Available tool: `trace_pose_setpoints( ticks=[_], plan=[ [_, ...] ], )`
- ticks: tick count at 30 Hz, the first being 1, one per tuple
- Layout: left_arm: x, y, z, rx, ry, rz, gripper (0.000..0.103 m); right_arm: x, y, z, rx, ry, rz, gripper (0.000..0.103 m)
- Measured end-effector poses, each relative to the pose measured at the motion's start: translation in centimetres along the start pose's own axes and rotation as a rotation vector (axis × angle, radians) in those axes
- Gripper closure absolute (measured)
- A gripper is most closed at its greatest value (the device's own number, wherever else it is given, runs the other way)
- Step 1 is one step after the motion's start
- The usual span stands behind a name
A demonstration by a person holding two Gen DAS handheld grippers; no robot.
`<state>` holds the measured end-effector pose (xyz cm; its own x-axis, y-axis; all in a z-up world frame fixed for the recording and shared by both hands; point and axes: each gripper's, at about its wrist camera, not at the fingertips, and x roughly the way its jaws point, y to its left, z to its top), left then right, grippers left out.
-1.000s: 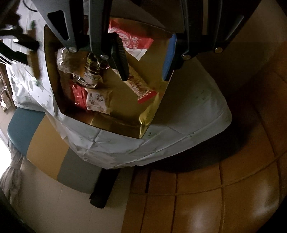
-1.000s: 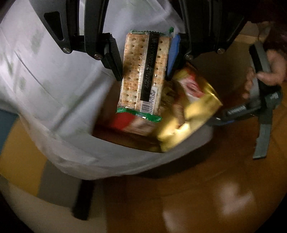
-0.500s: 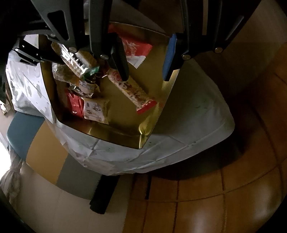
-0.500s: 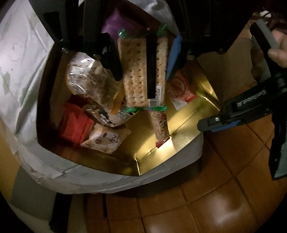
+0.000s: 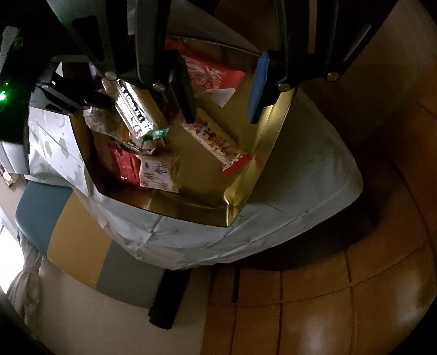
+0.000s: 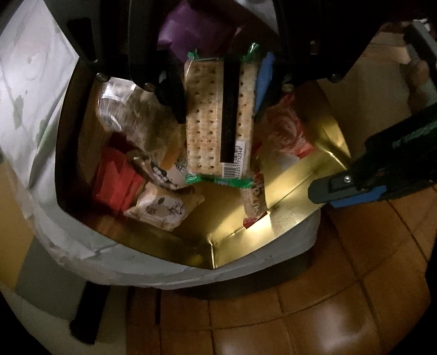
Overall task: Organize snacks
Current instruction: 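Carry the cracker pack into the gold tray with the right tool and release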
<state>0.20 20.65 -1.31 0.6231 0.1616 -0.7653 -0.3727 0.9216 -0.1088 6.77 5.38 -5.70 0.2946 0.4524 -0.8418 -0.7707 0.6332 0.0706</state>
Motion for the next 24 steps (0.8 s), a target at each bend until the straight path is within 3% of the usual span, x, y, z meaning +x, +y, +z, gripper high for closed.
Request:
trace_pose_setpoints(
  ticks=[7,9,11,15,19,24],
  plan=[
    [-0.3,-0.4,-0.1,0.011,-0.006,0.003,0.063,0.1,-0.5,-0.2,0.045,0.005,0.018,0.054],
    [-0.3,-0.5,-0.2,0.013,-0.007,0.003,0.063,-0.2,-0.8,-0.3,0.074,0.007,0.032,0.051],
    [-0.3,-0.6,-0.2,0.015,-0.008,0.003,0.063,-0.8,-1.0,-0.5,0.117,0.0,0.066,0.041],
    [-0.4,-0.7,-0.2,0.014,-0.01,0.003,0.063,-1.8,-1.0,-0.9,0.137,-0.033,0.061,0.041],
    [-0.8,-0.9,-0.2,0.018,-0.018,0.001,0.063,-1.5,-0.9,-1.1,0.134,-0.022,0.043,0.055],
    [-1.4,-1.3,-0.2,0.032,-0.033,0.0,0.063,-1.1,-0.5,-1.2,0.12,-0.014,-0.005,0.059]
  ],
)
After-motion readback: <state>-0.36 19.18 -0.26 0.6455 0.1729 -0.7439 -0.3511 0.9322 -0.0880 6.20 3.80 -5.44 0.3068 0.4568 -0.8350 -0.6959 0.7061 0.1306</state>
